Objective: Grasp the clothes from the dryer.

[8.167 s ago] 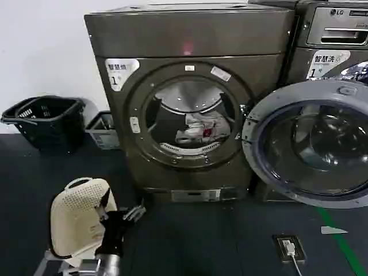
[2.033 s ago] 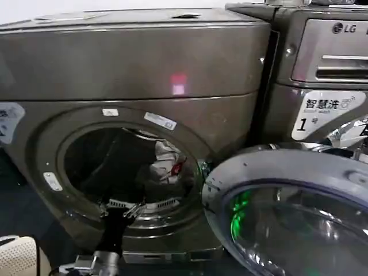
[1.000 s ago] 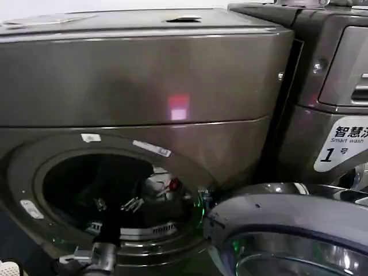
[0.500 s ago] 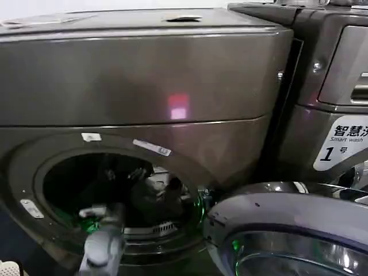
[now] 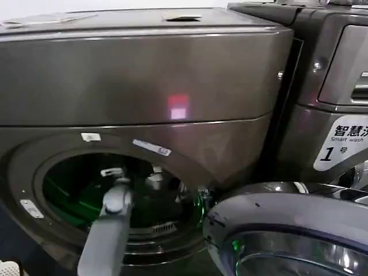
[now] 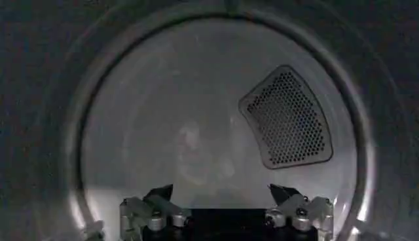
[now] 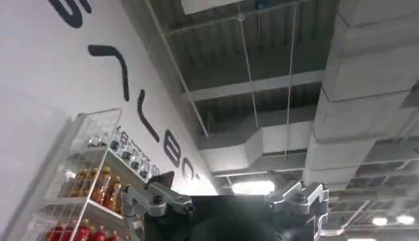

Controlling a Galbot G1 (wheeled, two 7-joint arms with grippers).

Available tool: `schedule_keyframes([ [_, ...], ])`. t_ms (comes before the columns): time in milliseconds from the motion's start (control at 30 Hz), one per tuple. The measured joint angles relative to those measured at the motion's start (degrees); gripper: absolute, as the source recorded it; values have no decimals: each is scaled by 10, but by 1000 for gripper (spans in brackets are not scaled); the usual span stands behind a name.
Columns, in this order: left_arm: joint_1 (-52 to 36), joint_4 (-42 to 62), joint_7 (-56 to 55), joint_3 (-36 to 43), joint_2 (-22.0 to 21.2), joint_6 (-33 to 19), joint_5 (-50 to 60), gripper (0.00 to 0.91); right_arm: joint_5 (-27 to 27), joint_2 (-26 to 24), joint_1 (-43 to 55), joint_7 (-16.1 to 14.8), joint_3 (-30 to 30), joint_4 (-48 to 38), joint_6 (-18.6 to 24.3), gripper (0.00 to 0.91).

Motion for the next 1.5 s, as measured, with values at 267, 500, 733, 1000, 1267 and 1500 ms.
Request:
schedule_keyframes([
  [267,-85,128,160,79,24,-28,107,907,1,4,-2,-2,0,3,0,907],
  [500,-149,219,263,147,41,-61,259,907,2,8,-7,-4,5,3,0,907],
  [733,-194,272,329,188,44,-68,400,907,3,10,-9,-5,7,5,0,907],
  [1000,-227,308,352,237,32,-63,503,907,2,13,-7,-6,4,9,0,907],
  [1267,-243,333,349,280,8,-50,537,907,1,14,-6,-8,3,10,0,907],
  [1500,-240,340,347,314,4,-49,544,907,0,18,-3,-9,-1,10,2,907],
])
